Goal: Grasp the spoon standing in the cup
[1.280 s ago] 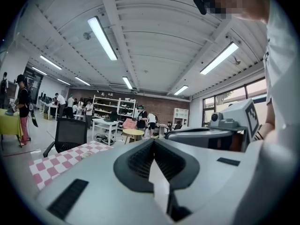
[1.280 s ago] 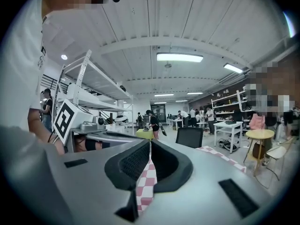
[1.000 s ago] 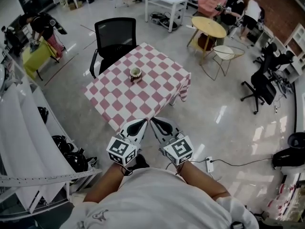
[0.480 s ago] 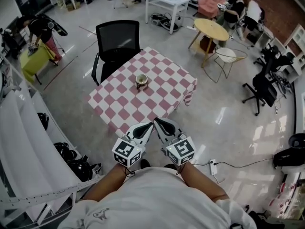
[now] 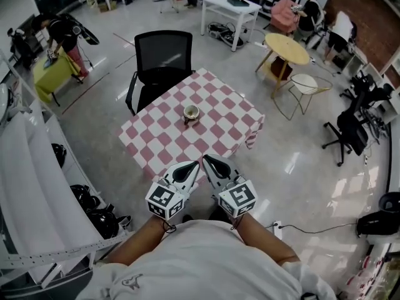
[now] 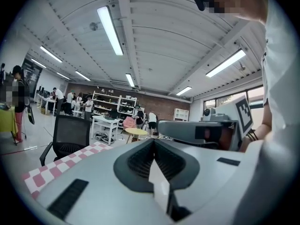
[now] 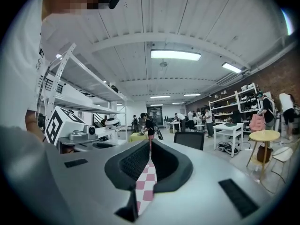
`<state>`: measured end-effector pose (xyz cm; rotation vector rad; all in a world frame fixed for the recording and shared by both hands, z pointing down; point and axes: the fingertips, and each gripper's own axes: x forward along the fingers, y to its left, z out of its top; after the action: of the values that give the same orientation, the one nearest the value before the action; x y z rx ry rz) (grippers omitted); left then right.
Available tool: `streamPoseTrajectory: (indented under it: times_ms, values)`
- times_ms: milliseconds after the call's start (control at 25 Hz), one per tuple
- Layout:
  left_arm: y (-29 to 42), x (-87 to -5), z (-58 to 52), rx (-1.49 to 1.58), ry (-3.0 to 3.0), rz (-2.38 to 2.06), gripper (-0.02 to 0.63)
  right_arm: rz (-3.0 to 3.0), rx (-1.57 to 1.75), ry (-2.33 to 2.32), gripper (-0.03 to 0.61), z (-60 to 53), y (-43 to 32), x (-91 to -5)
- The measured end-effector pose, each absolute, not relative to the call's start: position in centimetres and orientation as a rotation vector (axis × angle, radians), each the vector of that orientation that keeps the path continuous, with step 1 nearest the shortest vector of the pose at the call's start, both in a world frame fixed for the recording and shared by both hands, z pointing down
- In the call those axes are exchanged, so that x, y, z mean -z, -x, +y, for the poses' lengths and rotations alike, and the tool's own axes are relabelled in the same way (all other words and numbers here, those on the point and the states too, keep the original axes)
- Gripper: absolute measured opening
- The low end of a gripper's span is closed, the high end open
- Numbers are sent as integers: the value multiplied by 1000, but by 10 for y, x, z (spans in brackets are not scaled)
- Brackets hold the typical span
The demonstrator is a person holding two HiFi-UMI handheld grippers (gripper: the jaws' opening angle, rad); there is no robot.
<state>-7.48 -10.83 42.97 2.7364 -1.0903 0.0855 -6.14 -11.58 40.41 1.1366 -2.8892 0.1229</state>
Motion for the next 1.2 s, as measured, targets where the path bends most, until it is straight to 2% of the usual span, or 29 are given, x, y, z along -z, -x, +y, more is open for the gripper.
streamPoseTrajectory:
  times_ms: [400,880,1200]
  values:
    - [44,-430,-166,-59,-2671,-1228,11,-2943,-113,-968,34,-174,31,-403]
    - [-40,-433,-228,-50,-2626,-1319,11,-2971,-82,-824,34,-231,-58,-405]
    - [-51,-459,-255,-101,-2548,-1372,11,-2968,-154,-790,34,-250,-83,-432]
